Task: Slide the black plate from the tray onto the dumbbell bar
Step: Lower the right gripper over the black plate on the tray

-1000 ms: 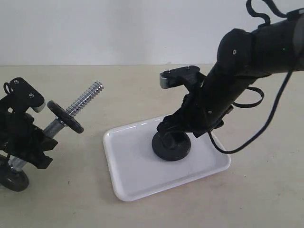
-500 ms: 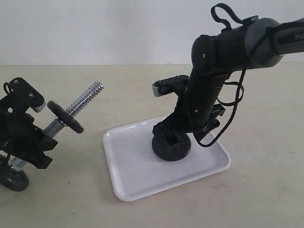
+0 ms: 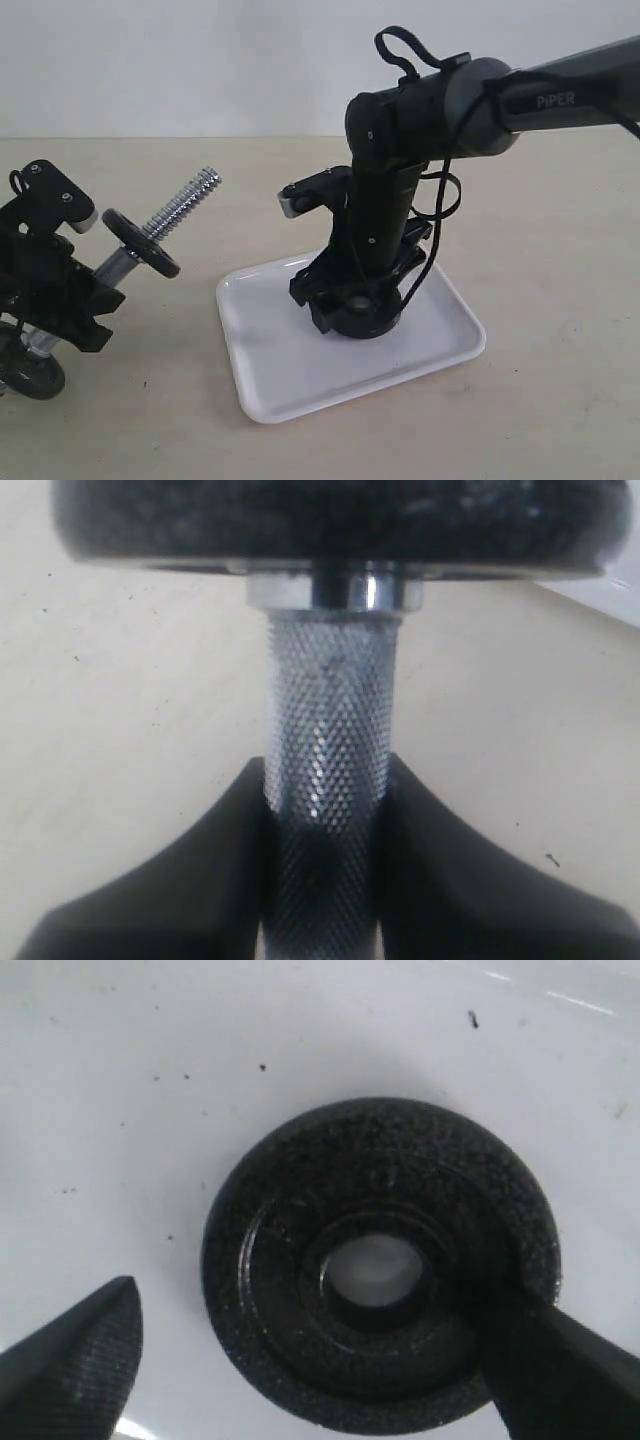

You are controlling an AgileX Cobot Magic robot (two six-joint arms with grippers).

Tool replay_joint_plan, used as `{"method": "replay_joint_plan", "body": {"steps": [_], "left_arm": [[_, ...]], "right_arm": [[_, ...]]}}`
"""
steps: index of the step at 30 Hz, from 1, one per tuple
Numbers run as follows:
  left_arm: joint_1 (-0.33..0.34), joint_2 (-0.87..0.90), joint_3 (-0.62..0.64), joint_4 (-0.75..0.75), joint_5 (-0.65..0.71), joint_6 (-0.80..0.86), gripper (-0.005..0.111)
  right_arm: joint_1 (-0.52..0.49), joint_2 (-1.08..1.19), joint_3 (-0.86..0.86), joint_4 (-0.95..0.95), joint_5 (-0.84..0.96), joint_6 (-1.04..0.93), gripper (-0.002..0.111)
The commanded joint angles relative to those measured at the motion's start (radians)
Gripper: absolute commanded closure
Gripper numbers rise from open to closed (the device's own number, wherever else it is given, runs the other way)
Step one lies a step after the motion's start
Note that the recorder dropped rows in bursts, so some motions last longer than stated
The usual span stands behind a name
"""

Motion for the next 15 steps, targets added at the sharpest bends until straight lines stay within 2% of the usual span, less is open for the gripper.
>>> {"method": "replay_joint_plan", "body": {"steps": [1,15], "left_arm": [[0.0,-0.057,-0.04,-0.036,-0.015,0.002,0.102],[0.0,-0.057,-0.04,-0.036,-0.015,0.002,0.102]], "right_arm": [[0.001,0.01,-0.024,-0.073,0.048,0.015,0.025],[0.002,0.008,-0.024,-0.109,0.048,0.022,0.026]]}}
